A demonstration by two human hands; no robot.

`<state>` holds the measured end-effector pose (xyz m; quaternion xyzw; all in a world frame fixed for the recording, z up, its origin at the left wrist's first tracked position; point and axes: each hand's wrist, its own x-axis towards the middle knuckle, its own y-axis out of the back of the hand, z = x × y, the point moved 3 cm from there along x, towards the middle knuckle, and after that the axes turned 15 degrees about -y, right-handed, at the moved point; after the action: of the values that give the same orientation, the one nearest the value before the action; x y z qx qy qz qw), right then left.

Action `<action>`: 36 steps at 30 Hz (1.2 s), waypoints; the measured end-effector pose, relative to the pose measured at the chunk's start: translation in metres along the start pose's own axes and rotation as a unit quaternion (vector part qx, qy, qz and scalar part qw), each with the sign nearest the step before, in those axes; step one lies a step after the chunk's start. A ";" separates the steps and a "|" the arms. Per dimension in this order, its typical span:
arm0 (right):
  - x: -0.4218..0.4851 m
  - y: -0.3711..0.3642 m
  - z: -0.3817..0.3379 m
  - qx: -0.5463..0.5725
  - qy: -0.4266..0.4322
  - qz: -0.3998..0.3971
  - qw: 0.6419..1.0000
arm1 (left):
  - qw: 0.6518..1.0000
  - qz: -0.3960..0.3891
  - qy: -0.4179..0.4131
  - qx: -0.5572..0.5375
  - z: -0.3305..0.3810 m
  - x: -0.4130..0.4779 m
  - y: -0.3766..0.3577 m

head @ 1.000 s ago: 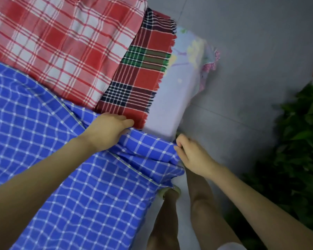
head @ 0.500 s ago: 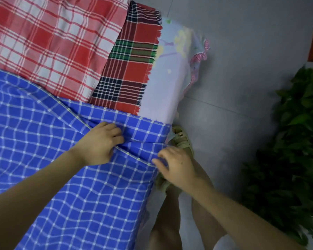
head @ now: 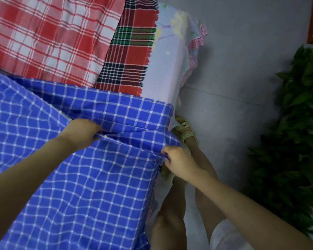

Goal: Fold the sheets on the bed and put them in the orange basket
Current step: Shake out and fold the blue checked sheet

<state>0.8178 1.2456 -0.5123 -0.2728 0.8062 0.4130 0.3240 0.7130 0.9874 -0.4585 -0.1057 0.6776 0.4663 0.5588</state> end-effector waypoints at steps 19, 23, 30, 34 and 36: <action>0.095 0.056 0.056 0.223 -0.173 0.094 0.955 | 0.982 0.137 0.093 -0.086 -0.064 0.024 0.054; 0.102 0.064 0.059 0.245 -0.198 0.171 0.933 | 0.974 0.159 0.109 -0.119 -0.074 0.033 0.057; 0.134 0.053 0.054 0.163 -0.251 0.079 0.951 | 0.978 0.146 0.125 -0.078 -0.084 0.054 0.049; 0.152 0.056 0.042 0.088 -0.275 0.042 0.956 | 0.987 0.106 0.113 -0.037 -0.090 0.059 0.047; 0.153 0.070 0.026 0.015 -0.258 0.001 0.966 | 0.983 0.119 0.115 -0.086 -0.097 0.055 0.046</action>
<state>0.6775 1.2768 -0.6043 -0.1513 0.7020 0.4575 0.5244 0.5995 0.9606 -0.4881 -0.1252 0.7025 0.5705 0.4067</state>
